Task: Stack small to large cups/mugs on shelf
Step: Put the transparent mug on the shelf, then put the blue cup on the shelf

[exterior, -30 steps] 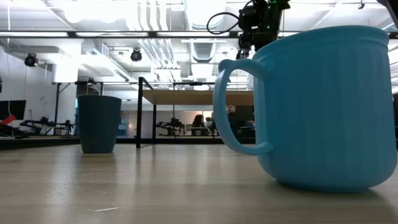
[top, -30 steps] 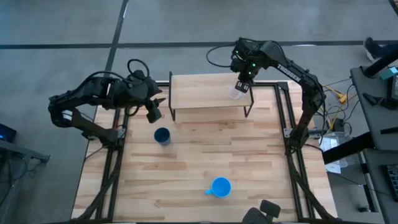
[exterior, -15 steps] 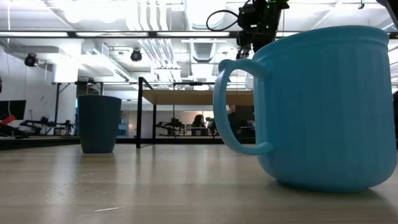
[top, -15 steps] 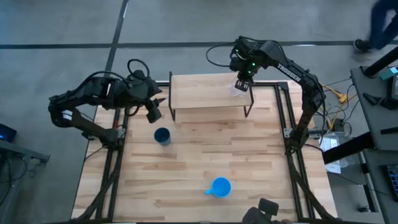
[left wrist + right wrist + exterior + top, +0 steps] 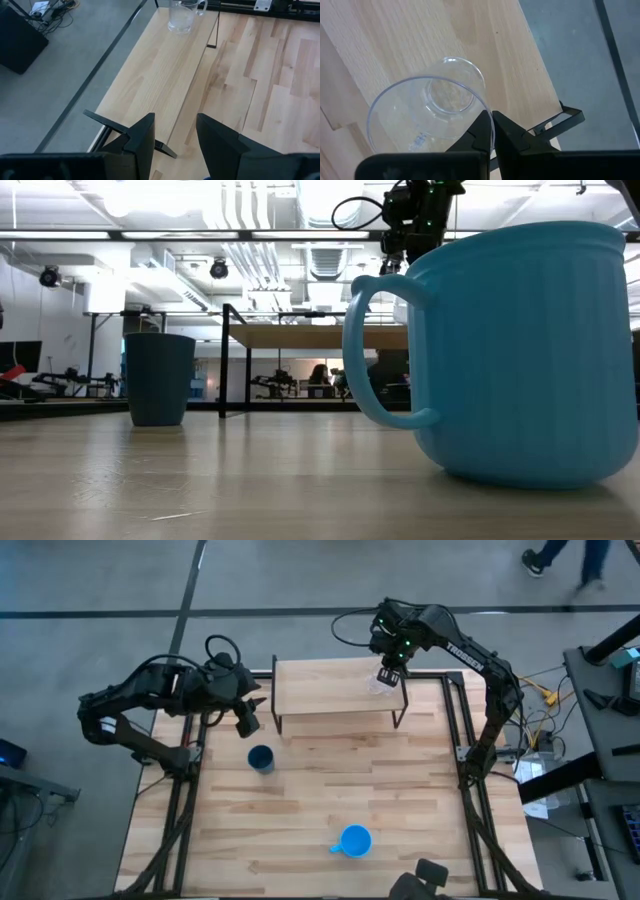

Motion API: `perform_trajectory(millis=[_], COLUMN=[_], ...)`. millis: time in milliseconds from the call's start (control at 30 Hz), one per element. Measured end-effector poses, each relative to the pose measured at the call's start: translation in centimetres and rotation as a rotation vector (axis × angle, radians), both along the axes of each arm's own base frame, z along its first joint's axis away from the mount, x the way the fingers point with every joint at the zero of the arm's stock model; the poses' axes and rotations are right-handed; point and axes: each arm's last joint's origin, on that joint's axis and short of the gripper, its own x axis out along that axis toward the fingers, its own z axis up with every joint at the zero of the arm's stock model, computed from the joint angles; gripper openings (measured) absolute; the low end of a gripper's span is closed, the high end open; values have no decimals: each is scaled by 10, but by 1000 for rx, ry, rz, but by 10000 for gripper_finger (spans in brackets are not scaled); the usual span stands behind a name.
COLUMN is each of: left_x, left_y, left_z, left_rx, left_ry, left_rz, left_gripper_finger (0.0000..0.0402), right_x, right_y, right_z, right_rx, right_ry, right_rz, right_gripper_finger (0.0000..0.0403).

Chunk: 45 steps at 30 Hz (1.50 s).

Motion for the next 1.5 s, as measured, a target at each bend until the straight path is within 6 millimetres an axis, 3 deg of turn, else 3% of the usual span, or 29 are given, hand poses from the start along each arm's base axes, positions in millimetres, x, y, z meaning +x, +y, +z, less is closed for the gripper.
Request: perform_trajectory(millis=[300,700,1033,1367,1500], left_x=[0,0,0,0,0], left_y=[0,0,0,0,0], left_z=[0,0,0,0,0], left_rx=[0,0,0,0,0], left_ry=[0,0,1,1,1], left_rz=[0,0,0,-1,0], left_gripper_finger=[132,132,132,132,132], right_x=[0,0,-1,-4,-15], right_y=[1,1,0,3,14], right_z=[0,0,0,38,54], right_rx=[19,21,-17,-89,4], right_ry=[-15,-14,15,-83,-99], right_rz=[8,8,-7,-30,-93], right_gripper_finger=[15,76,81,82,82])
